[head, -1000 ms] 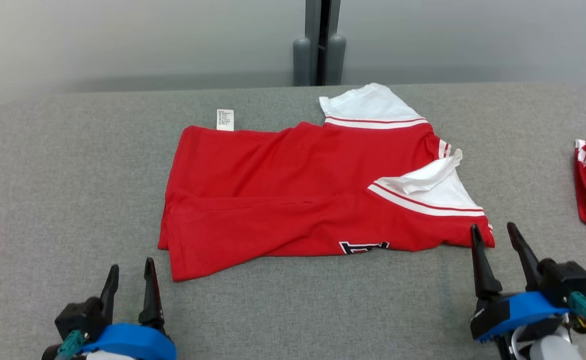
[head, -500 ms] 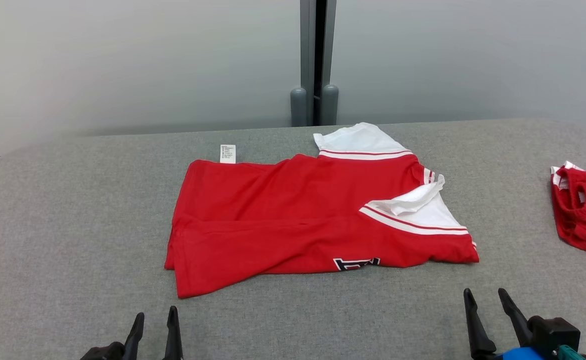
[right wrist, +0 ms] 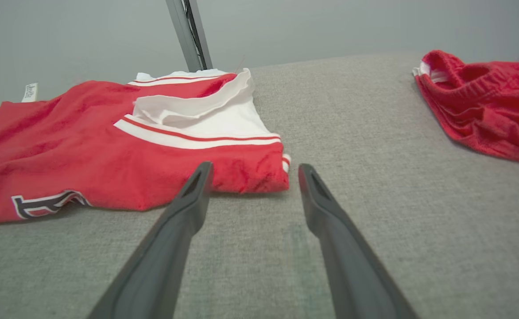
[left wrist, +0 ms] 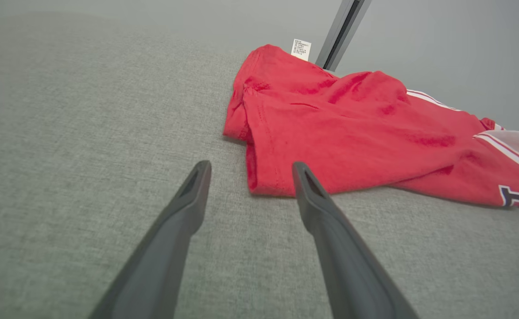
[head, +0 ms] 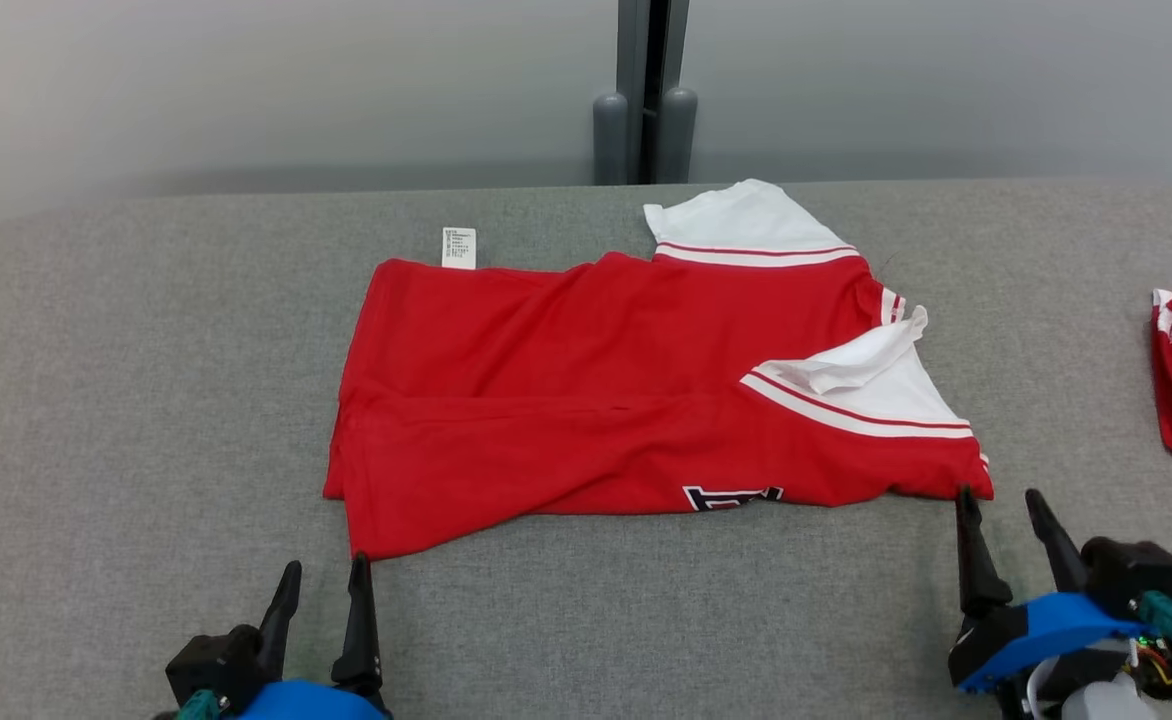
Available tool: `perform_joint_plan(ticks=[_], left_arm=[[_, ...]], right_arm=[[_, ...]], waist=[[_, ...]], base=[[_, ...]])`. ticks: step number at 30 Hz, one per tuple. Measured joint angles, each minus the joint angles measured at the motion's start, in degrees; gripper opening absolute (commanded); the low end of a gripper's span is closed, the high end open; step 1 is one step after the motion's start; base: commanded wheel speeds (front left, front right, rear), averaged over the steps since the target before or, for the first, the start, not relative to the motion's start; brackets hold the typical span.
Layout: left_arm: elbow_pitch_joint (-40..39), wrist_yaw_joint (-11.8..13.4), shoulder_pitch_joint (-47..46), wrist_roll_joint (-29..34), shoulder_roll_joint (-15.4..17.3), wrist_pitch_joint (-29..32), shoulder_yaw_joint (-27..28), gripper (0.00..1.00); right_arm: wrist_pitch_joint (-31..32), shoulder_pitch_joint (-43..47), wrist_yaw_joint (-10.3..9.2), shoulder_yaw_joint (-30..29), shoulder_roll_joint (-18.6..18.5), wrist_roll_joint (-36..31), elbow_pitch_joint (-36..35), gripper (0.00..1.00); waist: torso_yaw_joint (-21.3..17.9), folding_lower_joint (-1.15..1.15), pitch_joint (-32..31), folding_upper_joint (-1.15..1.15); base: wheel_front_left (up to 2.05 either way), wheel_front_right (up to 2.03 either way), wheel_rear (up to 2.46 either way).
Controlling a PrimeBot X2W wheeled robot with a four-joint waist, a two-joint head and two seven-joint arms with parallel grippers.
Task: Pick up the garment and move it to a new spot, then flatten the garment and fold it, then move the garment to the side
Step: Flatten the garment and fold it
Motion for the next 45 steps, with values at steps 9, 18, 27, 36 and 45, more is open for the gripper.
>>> perform_joint_plan(ticks=[9, 18, 27, 36, 45], left_arm=[[0.96, -0.01, -3.47, 0.38, -0.02, 0.0, -1.77, 1.0], [1.35, -0.02, -4.1, 0.99, -0.02, 0.0, -1.47, 1.0], [0.09, -0.03, -4.32, -0.12, -0.03, 0.0, -5.45, 1.0], [-0.51, -0.04, -7.71, -0.89, 2.98, 0.0, -12.05, 1.0], [3.92, -0.05, -13.51, -2.56, 6.11, -0.01, -13.62, 1.0]], right_arm=[[0.0, -9.33, -0.01, -5.44, -0.05, -3.91, 11.9, 1.0], [-0.26, -12.89, 0.0, -5.05, -0.2, 1.4, 18.33, 0.0], [-0.11, -7.82, 0.01, -10.22, -0.21, -0.87, 12.92, 0.0], [-0.11, -7.83, 0.02, -11.94, -0.68, -2.04, 11.57, 0.0], [-0.12, -9.35, 0.01, -11.55, -0.55, -2.46, 11.44, 0.0]], waist=[[1.76, 0.01, 4.53, 0.0], [1.77, 0.01, 5.13, 0.0], [1.02, 0.0, 4.07, 0.0], [-0.02, 0.0, 5.7, 0.0], [-0.65, 0.0, 7.54, 0.0]], base=[[0.0, 0.0, 0.0], [0.0, 0.0, 0.0], [0.0, 0.0, 0.0], [0.0, 0.0, 0.0], [0.0, 0.0, 0.0]])
